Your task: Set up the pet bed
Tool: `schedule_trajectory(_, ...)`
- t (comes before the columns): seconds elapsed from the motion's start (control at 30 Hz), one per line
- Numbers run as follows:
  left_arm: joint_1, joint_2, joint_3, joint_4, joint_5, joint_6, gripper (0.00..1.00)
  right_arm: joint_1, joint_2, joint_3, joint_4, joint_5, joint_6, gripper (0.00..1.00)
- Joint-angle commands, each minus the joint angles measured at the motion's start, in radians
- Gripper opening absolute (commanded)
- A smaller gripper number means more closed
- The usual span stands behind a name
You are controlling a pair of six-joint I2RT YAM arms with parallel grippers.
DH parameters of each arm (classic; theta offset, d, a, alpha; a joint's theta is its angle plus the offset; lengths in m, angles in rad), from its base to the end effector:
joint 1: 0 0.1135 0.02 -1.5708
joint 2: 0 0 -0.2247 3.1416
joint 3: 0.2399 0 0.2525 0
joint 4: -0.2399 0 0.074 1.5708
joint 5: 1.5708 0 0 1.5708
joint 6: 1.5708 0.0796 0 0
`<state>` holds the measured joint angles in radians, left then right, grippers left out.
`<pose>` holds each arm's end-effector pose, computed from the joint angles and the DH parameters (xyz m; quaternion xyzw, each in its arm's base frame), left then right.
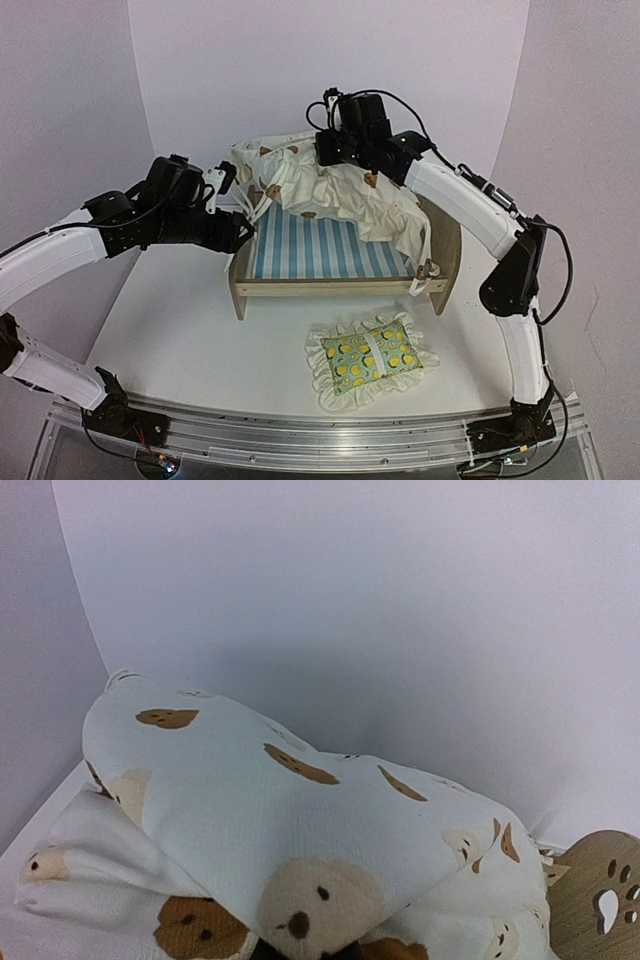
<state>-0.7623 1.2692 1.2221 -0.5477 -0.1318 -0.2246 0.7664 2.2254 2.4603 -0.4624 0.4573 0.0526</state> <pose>0.2442 -0.2188 0.2908 0.2043 0.8579 -0.1704 0.4396 0.4012 0.3374 0.3744 -0.1342 0.7637 0.0785 0.6266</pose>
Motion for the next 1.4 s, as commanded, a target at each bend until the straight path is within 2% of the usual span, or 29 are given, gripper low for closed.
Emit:
schedule_trajectory(0.0, 0.000, 0.046, -0.001, 0.064, -0.006, 0.001, 0.71, -0.056, -0.117, -0.013, 0.102, -0.039, 0.058, 0.00)
schedule_trajectory(0.13, 0.001, 0.077, -0.012, 0.155, 0.026, 0.004, 0.69, -0.075, -0.139, -0.070, 0.102, -0.069, 0.084, 0.00)
schedule_trajectory(0.37, -0.003, 0.174, -0.010, 0.255, 0.077, 0.010, 0.57, -0.076, -0.143, -0.142, 0.103, -0.103, 0.104, 0.00)
schedule_trajectory(0.57, -0.036, 0.163, -0.049, 0.293, 0.085, 0.063, 0.62, -0.076, -0.134, -0.153, 0.102, -0.121, 0.114, 0.00)
schedule_trajectory(0.77, -0.050, 0.160, -0.083, 0.375, 0.100, 0.109, 0.61, -0.076, -0.125, -0.133, 0.101, -0.134, 0.134, 0.00)
schedule_trajectory(0.87, -0.051, 0.160, -0.087, 0.403, 0.077, 0.126, 0.53, -0.075, -0.125, -0.130, 0.100, -0.142, 0.141, 0.00)
schedule_trajectory(0.97, -0.051, 0.156, -0.086, 0.412, 0.021, 0.148, 0.41, -0.076, -0.131, -0.136, 0.100, -0.147, 0.146, 0.00)
schedule_trajectory(1.2, -0.051, 0.180, -0.071, 0.422, -0.029, 0.223, 0.43, -0.076, -0.139, -0.151, 0.099, -0.154, 0.151, 0.00)
schedule_trajectory(1.37, -0.051, 0.214, -0.067, 0.473, -0.034, 0.257, 0.39, -0.076, -0.141, -0.156, 0.099, -0.159, 0.157, 0.00)
